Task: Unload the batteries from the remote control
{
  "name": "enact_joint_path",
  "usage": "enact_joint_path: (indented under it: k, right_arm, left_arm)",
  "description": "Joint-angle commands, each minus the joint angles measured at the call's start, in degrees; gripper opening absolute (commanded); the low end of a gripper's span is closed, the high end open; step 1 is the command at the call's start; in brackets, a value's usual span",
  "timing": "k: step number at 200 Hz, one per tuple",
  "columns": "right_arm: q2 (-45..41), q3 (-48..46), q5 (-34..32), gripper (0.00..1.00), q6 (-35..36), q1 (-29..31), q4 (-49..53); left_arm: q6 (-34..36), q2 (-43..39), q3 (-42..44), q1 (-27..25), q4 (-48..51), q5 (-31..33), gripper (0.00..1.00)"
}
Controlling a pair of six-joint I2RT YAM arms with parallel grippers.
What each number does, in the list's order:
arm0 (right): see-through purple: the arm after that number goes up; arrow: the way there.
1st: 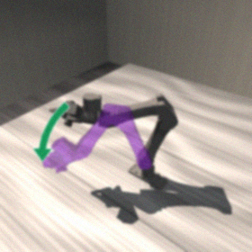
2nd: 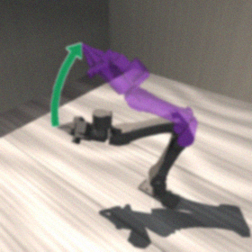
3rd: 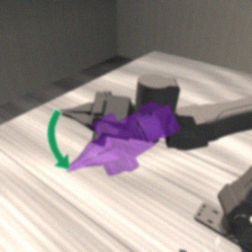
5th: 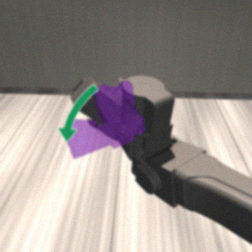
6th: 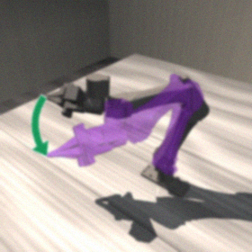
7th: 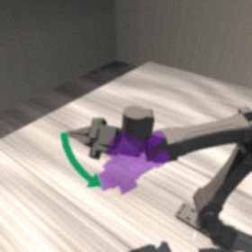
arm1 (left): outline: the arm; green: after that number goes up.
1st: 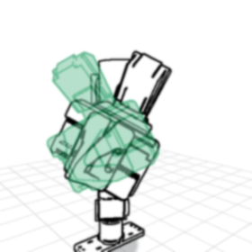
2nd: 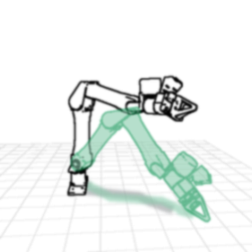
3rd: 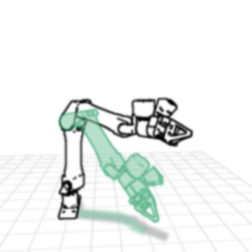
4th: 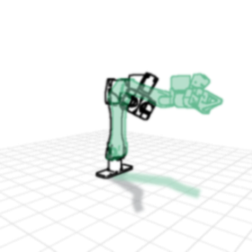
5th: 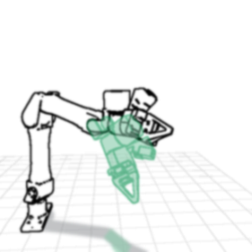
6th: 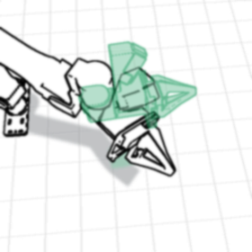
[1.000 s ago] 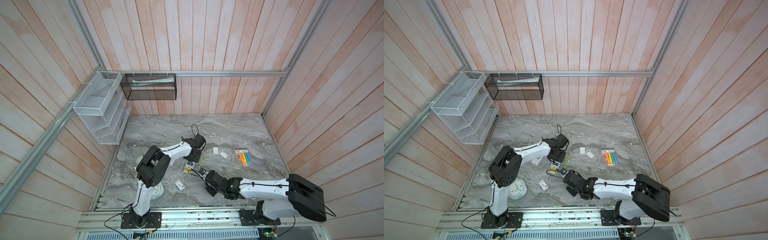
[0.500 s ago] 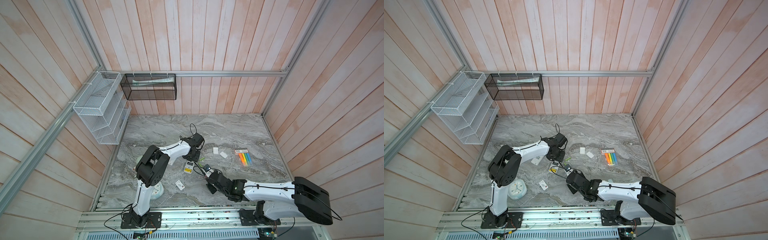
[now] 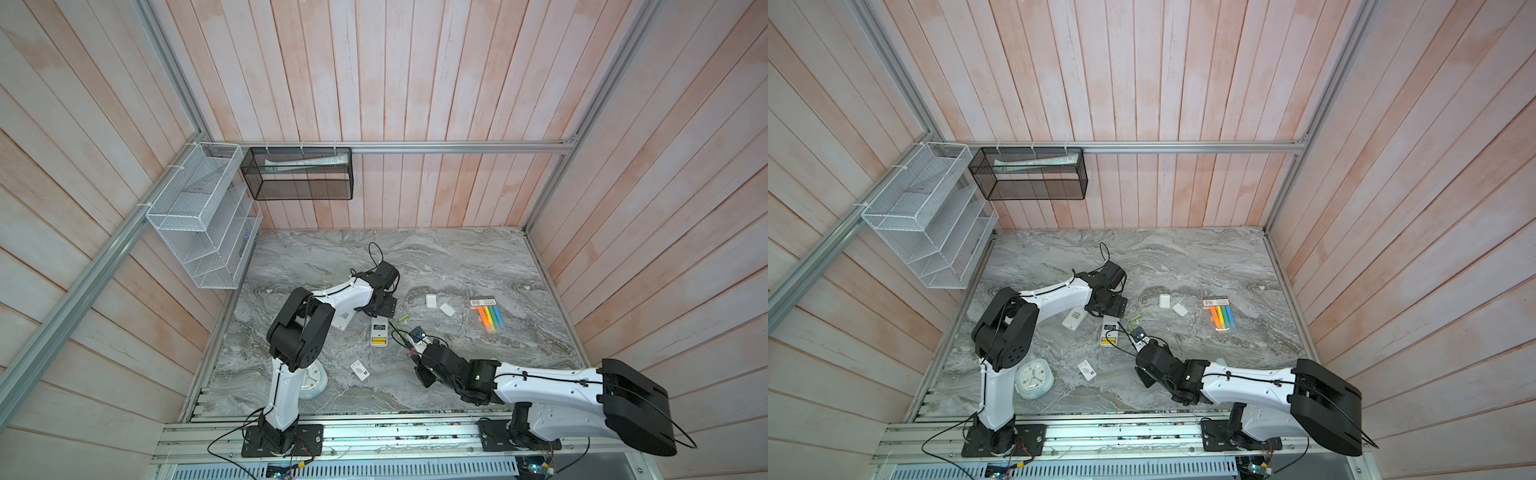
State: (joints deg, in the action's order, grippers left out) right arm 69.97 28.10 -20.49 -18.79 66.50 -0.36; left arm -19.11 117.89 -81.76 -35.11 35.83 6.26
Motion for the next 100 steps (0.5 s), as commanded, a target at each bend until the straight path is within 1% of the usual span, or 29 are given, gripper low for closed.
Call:
enact_joint_path:
  k: [1,41,72,88,100]
  right_arm:
    - [-1.3,0.2,0.8,0.0,-1.3,-0.3,1.7]
    - [-1.9,1.6,5.4,0.0,-2.4,-1.7,5.0]
    - [-2.4,2.7,6.9,0.0,-4.5,-2.5,8.0]
    - [-2.4,2.9,8.6,0.0,-5.0,-3.0,8.4]
    - [-2.3,3.0,9.4,0.0,-5.2,-3.0,8.5]
  left_arm:
    - [-0.6,3.0,5.1,1.3,6.3,0.2,0.88]
    - [-1.7,-1.0,9.5,1.4,5.1,-1.1,0.85]
    - [-2.3,-4.0,12.9,1.2,4.0,-2.8,0.82]
    - [-2.5,-5.3,14.3,1.1,3.2,-3.7,0.81]
    - [-2.7,-6.0,15.3,1.0,2.8,-4.3,0.78]
